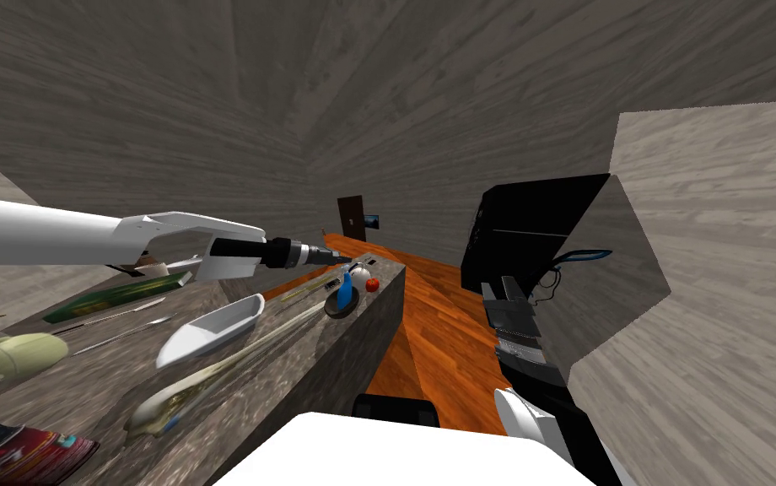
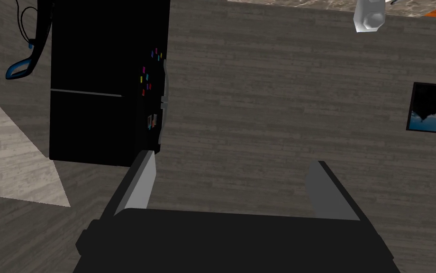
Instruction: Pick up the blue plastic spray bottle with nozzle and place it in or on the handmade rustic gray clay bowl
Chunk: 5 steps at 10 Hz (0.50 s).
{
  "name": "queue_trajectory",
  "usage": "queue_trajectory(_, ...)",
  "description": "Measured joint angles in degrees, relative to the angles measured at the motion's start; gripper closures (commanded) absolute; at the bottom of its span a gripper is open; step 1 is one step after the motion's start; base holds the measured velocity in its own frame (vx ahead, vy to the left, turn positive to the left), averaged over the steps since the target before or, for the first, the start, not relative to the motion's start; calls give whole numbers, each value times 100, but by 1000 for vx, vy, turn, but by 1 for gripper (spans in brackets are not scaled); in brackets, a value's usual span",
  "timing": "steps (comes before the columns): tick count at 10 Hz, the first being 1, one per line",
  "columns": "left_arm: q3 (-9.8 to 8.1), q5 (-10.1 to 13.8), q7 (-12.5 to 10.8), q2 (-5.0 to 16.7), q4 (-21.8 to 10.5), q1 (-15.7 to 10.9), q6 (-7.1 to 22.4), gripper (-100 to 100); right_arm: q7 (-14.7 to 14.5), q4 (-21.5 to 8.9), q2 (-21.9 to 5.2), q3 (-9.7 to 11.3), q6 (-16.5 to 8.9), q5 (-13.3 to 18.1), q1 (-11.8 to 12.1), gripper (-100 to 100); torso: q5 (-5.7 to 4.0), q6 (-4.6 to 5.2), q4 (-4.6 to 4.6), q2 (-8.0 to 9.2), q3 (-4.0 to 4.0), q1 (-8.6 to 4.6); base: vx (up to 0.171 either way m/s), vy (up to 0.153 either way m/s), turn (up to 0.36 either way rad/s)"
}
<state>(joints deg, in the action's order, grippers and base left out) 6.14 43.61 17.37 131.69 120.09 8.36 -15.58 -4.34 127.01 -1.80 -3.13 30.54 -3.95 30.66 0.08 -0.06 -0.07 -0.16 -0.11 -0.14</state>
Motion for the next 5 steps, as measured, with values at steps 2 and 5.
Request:
queue_trajectory(2, -1, 1, -1, 2, 0, -1, 0, -100, 0, 0, 0, 0, 0, 0, 0, 0, 0, 0, 0, 1, 1, 2, 0, 0, 0)
queue_trajectory(5, 0, 1, -1, 2, 0, -2, 0, -100, 0, 0, 0, 0, 0, 0, 0, 0, 0, 0, 0, 1, 1, 2, -12, 10, -47)
